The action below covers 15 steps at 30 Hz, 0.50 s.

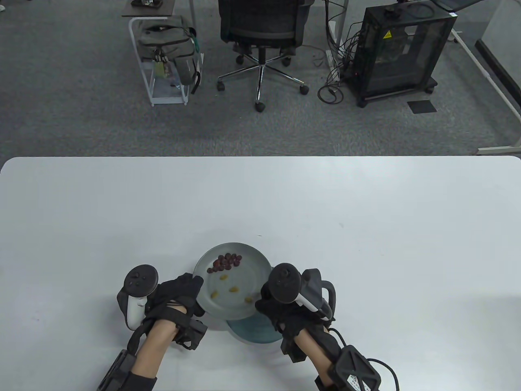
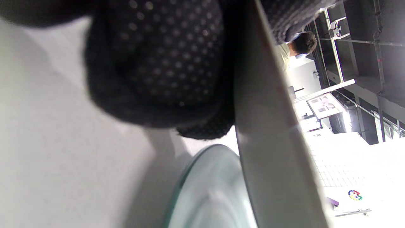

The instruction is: Pick raisins with hand pinch into plate

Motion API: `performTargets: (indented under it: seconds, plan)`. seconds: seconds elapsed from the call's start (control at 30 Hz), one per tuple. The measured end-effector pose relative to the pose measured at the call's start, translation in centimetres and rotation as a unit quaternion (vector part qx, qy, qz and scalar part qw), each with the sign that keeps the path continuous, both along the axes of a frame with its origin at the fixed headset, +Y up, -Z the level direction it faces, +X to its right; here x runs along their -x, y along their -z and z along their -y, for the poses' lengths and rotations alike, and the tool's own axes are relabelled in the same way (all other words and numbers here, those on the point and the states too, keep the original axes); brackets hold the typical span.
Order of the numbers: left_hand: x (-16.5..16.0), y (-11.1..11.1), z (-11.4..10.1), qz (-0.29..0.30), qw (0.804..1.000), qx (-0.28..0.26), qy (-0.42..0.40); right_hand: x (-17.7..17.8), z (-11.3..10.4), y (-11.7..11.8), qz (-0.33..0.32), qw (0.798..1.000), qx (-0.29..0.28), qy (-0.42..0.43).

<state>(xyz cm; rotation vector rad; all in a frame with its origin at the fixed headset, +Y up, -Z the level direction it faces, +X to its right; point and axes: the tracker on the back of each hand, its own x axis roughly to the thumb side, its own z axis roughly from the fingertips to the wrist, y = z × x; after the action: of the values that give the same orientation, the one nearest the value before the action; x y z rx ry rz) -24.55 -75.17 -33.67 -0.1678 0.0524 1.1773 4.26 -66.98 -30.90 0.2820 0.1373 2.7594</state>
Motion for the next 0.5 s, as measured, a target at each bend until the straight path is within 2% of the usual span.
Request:
performTargets:
  seconds: [0.5]
  plan:
    - [-1.0,-0.2,0.2,0.022,1.0,0.003,0.002,1.2,0.6,-0.2,-0.006,1.0,-0.005,-0.03]
